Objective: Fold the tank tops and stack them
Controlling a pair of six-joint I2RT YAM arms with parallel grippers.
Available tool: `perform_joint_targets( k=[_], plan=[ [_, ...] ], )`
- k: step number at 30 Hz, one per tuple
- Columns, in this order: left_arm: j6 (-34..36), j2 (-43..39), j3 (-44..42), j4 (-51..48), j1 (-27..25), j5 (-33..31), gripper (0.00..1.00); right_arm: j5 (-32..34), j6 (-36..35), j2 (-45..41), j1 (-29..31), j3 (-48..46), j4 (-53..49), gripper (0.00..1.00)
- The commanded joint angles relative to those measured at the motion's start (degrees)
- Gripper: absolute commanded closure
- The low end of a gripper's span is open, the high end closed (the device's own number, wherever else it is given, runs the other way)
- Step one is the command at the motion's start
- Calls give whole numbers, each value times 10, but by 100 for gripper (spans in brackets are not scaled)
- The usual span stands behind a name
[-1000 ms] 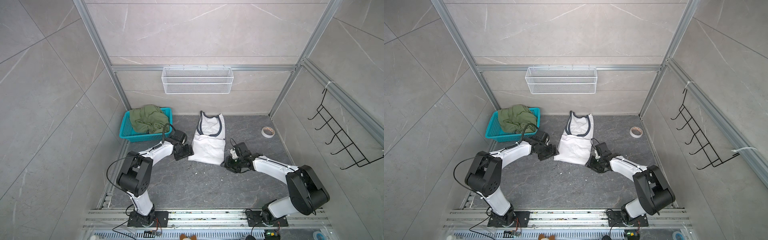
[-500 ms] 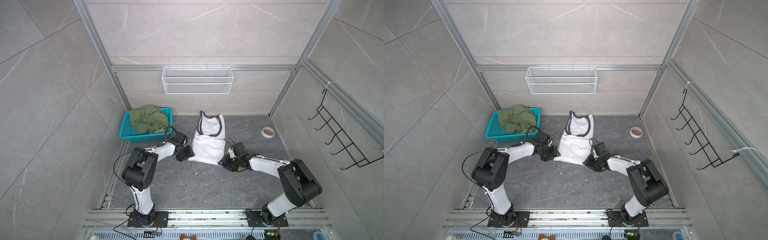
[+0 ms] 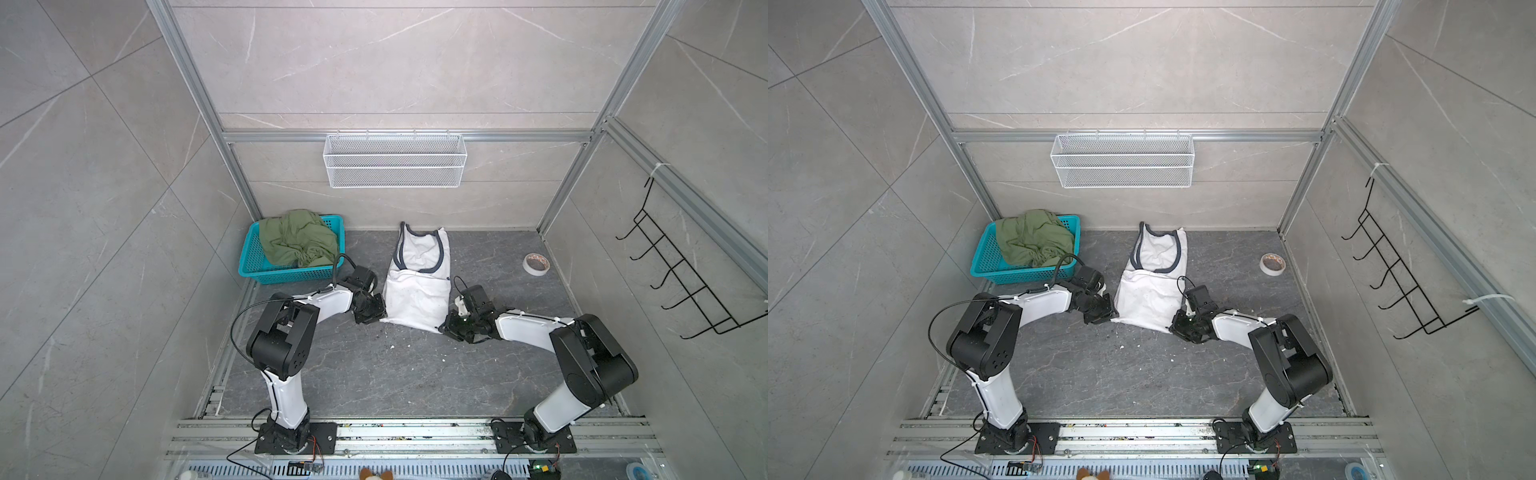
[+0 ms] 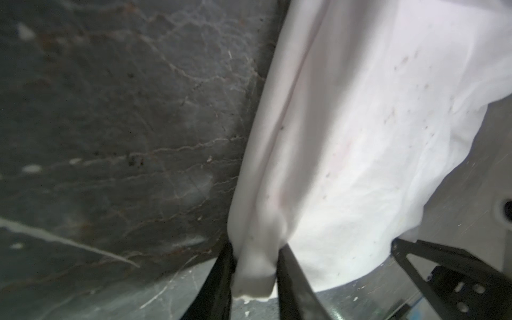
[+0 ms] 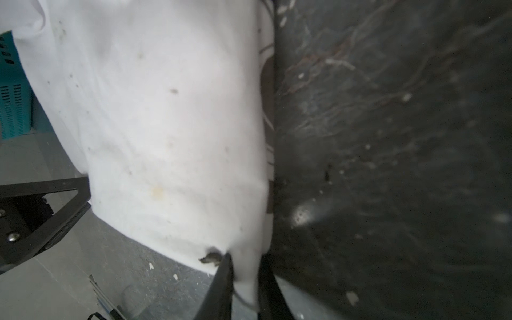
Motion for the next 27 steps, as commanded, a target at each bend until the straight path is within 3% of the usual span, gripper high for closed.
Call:
perform_joint_targets(
  k=[1,8,14,18,22,27],
  plan=[
    [-2,-21,-1,-21,-12,-9,84,18,-17,-12,4,18,-47,92],
    [-22,-116,-44,-73,-53,-66,99,27,-35,-95,9,-3,-136,99],
    [-72,-236,-79,-122,-114,-113,100,30,-35,-209,30,-5,-225,100],
    [-107,-305,-79,-134,-128,-121,100,30,-30,-257,37,24,-267,100],
    [-117,-344,-39,-141,-126,-142,100,44,-34,-260,38,90,-296,100],
    [-103,-299,45,-131,-98,-120,100,88,-48,-203,33,206,-314,100]
  ],
)
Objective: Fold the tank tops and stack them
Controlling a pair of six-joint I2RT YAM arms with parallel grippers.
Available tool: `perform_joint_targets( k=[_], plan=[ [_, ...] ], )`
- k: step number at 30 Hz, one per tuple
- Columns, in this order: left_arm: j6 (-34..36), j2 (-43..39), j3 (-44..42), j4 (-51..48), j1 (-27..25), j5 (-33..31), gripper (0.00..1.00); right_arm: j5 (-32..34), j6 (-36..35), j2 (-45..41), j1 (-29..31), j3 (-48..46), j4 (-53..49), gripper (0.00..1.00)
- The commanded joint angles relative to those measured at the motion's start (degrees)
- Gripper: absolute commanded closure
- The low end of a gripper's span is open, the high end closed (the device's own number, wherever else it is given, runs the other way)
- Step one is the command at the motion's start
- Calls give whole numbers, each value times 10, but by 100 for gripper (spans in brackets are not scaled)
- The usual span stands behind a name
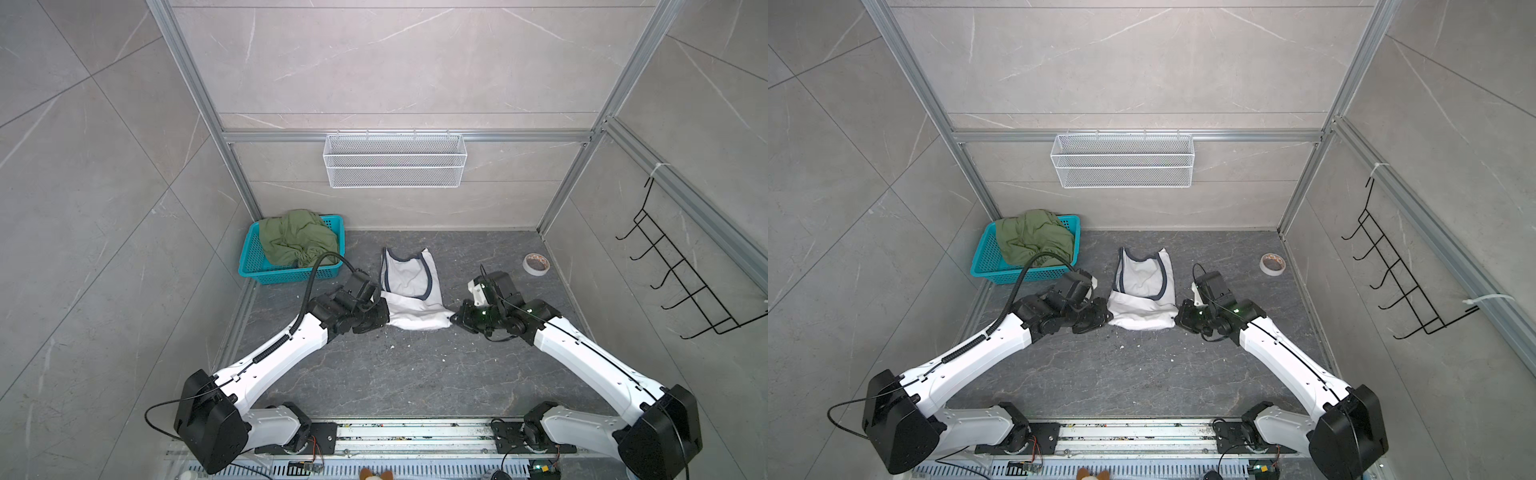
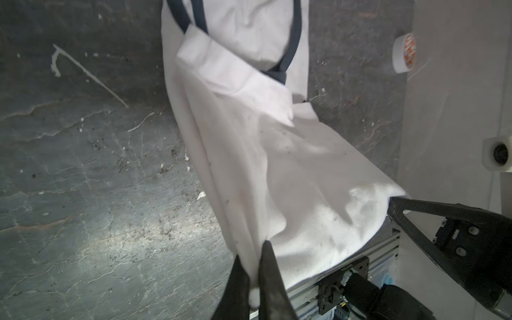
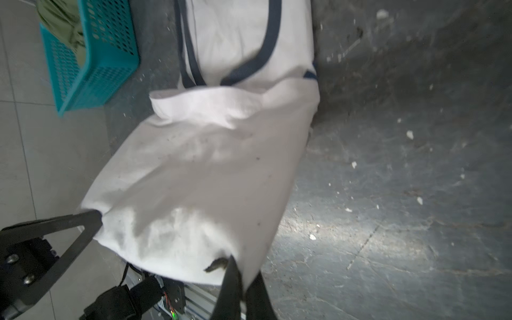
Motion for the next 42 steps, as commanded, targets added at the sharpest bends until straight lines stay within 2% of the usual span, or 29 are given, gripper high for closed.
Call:
perform_joint_targets(
  k=[1,5,9,19,25,36,38,42],
  plan=[
    [3,36,68,10,31,3,100,40,-24,48,-6,81,-23,100],
    [5,119,143,12,94,30,100,32,-42,137,-28,166,-11,99],
    [7,212,221,27,135,75,99,23,-51,223,-54,238,0,99],
    [10,408,438,-6,181,99,98,12,-66,387,-91,400,25,97],
    [10,498,541,-24,200,106,95,15,-74,486,-96,527,-3,97],
    [21,672,731,2,218,150,77,51,-88,636,-110,716,-49,94],
    [20,696,755,12,223,155,72,56,-87,670,-114,758,-63,88],
    [29,729,796,48,232,183,49,85,-90,738,-119,873,-131,68]
  ],
)
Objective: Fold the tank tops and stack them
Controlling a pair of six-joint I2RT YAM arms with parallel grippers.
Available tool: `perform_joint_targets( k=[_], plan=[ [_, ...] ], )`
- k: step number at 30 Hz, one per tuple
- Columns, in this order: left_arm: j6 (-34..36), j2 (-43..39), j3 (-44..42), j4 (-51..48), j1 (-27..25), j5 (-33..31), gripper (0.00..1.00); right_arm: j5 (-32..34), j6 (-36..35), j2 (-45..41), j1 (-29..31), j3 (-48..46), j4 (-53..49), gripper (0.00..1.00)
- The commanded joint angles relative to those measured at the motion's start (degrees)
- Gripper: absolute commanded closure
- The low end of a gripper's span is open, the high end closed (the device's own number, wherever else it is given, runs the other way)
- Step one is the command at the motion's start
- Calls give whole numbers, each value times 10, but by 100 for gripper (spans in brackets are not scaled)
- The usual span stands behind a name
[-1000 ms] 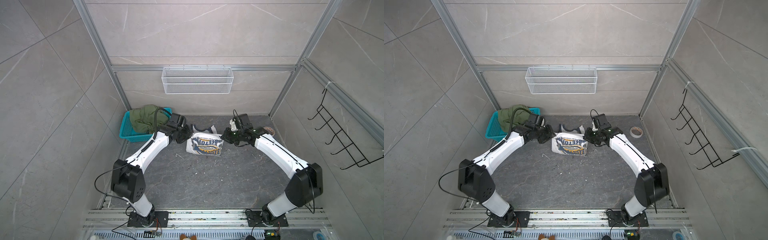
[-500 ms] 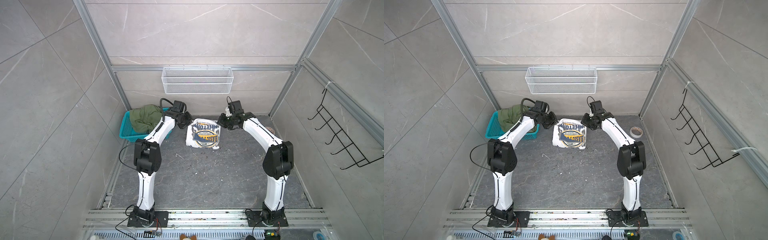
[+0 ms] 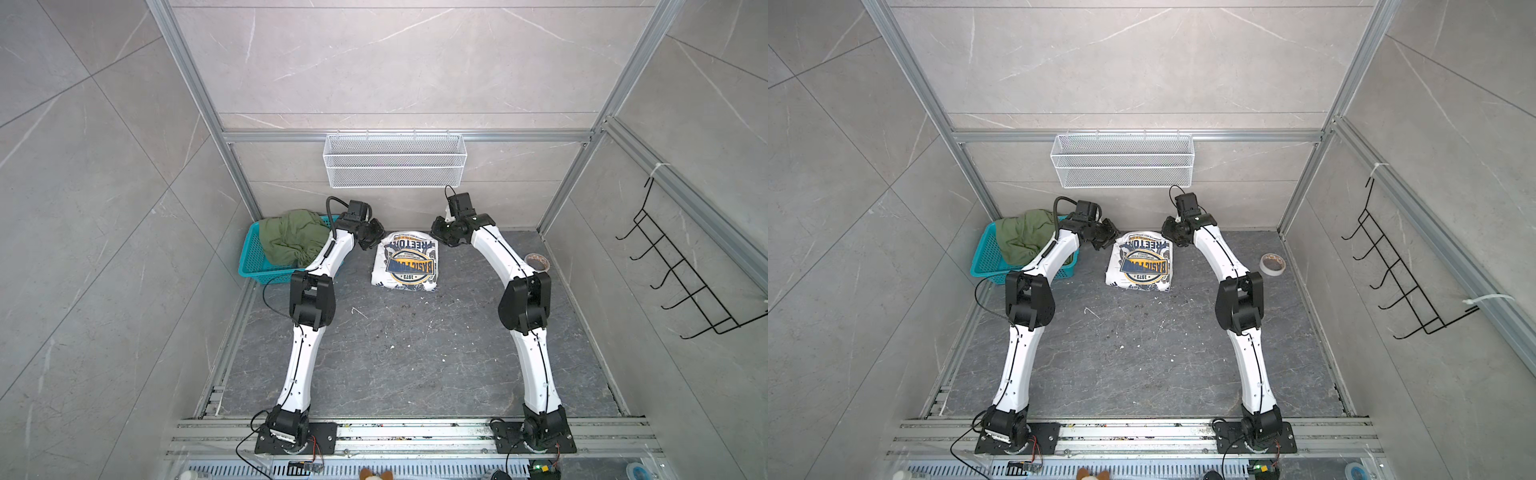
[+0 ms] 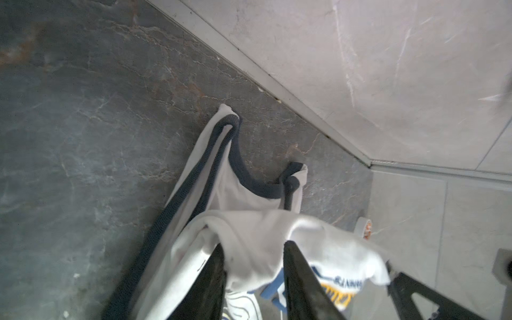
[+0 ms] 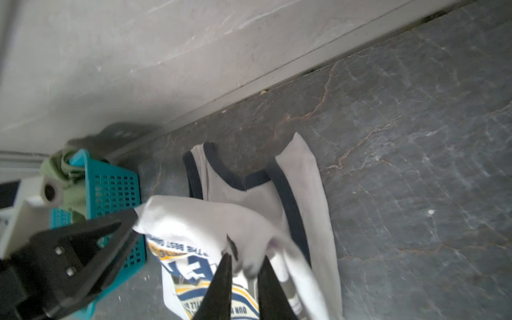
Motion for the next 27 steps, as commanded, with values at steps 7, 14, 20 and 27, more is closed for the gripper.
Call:
perform_joint_targets(
  k=[7,14,20,27],
  plan=[
    [79,-47,21,-2,10,18,23,63,-27,36,4,109,-115,55],
    [114,-98,-133,56,-10,33,27,55,-52,-53,58,-97,-2,55],
    [105,-19,-77,76,-20,43,32,50,-34,-55,81,-175,33,55],
    [102,74,9,50,-20,20,31,80,-19,-15,74,-176,6,55]
  ],
)
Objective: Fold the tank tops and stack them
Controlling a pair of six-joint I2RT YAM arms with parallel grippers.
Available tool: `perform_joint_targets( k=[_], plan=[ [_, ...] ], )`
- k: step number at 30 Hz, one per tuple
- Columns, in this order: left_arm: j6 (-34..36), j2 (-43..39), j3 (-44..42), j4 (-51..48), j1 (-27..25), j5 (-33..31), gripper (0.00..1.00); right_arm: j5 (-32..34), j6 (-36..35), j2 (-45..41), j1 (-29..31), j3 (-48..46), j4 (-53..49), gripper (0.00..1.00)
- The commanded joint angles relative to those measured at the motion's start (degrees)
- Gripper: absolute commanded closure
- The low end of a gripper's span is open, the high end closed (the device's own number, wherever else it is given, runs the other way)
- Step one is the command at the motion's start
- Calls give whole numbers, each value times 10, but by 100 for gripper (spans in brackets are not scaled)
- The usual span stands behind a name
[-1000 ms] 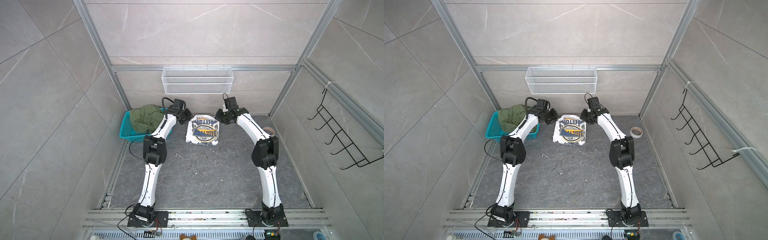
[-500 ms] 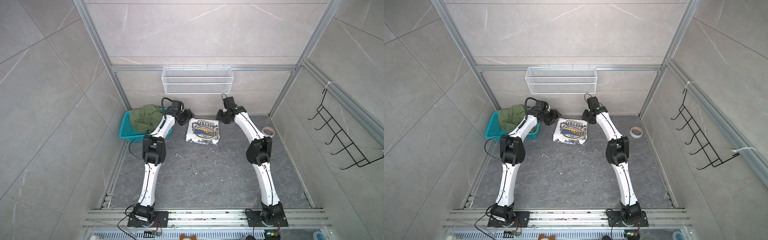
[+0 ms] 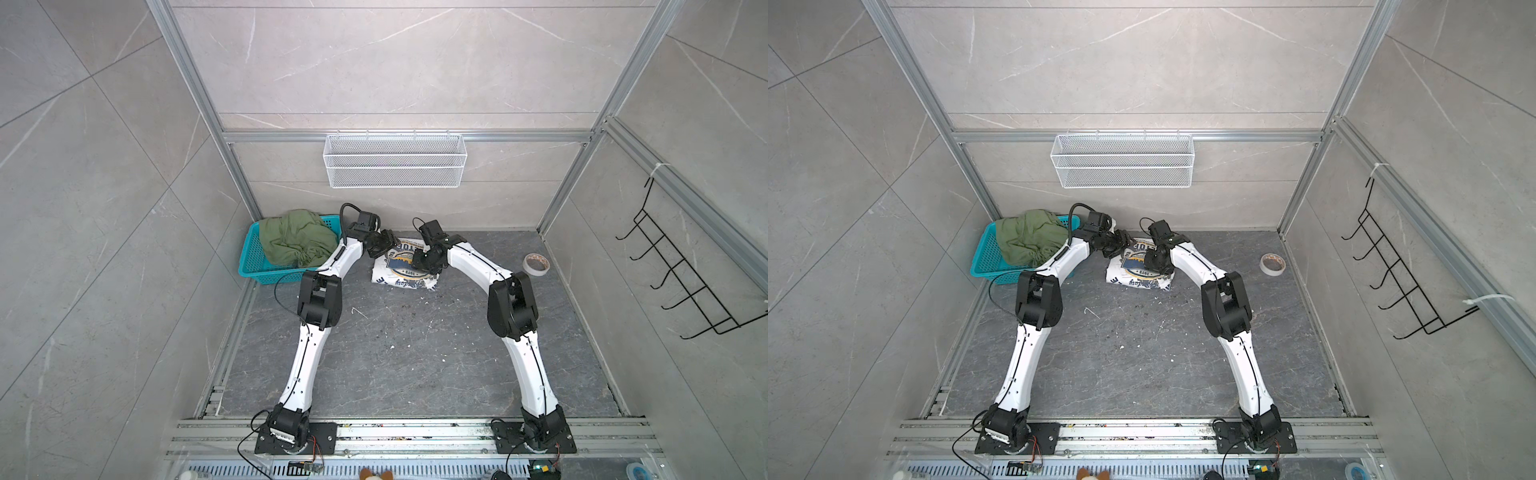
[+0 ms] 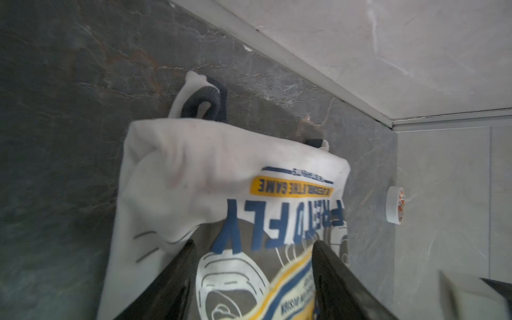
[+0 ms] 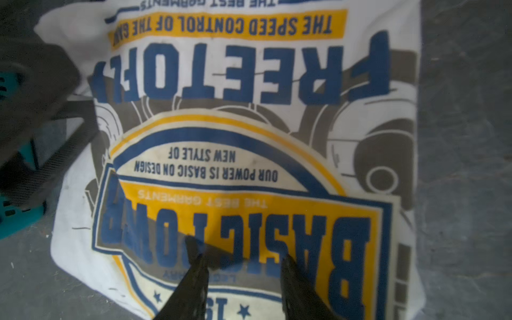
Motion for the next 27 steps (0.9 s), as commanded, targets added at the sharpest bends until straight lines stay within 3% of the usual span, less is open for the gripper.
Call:
perform_joint_targets(
  k=[1,7,11,13,18,19,20,23,24,27],
  plan=[
    [11,23,29,-5,3,-2,30,27,11,20,-14,13,-14,55],
    [28,-8,43,-48,3,-10,23,45,-1,-3,-37,7,-20,55],
    [38,-73,58,-146,2,-24,18,74,-39,-60,-26,-18,-16,54],
    [52,-130,25,-182,2,-47,16,100,-67,-86,-8,-27,-14,53],
    [60,-358,-243,-101,2,-156,8,148,-123,-90,55,-16,-13,36],
    [57,-392,-288,-83,3,-179,7,148,-123,-79,62,-2,-20,23],
    [54,-431,-335,-63,5,-203,6,144,-123,-62,68,23,-32,17],
    [40,-526,-453,-6,8,-252,5,143,-120,6,83,126,-92,16],
    [36,-552,-486,10,9,-265,5,145,-119,37,88,171,-119,3],
    [33,-605,-552,39,12,-287,4,151,-118,143,96,336,-203,1]
  ],
)
